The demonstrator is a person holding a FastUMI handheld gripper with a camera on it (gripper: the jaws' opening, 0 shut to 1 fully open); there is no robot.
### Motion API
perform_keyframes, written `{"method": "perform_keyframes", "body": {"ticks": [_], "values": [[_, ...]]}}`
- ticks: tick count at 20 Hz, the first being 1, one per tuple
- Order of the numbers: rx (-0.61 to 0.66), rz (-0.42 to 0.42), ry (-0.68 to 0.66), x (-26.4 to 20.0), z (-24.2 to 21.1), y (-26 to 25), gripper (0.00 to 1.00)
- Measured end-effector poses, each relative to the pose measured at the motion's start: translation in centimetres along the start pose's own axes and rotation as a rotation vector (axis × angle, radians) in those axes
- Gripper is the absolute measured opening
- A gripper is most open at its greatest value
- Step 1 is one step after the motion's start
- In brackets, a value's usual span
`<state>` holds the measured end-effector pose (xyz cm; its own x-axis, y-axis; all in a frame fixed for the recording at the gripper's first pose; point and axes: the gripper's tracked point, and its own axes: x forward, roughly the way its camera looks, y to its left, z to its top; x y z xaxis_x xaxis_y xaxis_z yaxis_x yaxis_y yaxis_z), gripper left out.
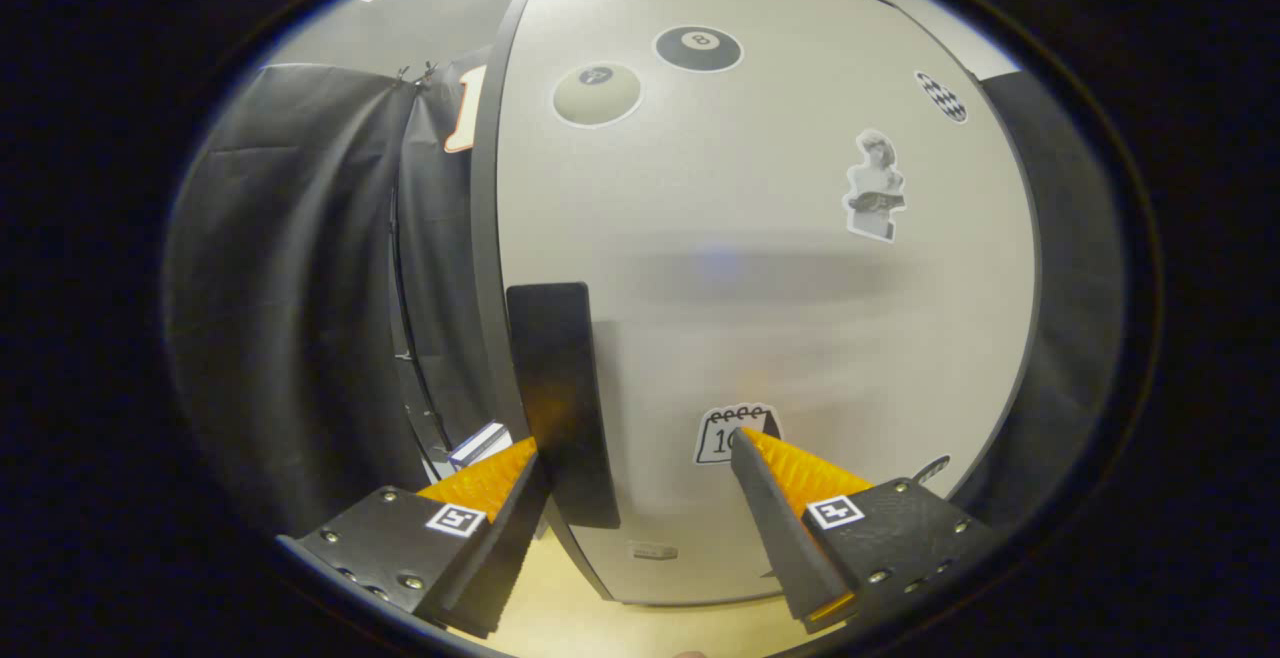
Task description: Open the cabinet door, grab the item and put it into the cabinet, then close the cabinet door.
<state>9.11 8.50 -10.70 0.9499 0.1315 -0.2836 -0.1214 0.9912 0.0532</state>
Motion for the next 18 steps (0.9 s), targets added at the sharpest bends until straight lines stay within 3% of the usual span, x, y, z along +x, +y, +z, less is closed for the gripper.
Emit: {"method": "perform_keyframes", "body": {"ticks": [9, 18], "values": [[-0.014, 0.018, -0.015, 0.1, -0.2, 0.0, 1.0], [-0.02, 0.151, 0.007, -2.6, -2.1, -1.0, 1.0]]}}
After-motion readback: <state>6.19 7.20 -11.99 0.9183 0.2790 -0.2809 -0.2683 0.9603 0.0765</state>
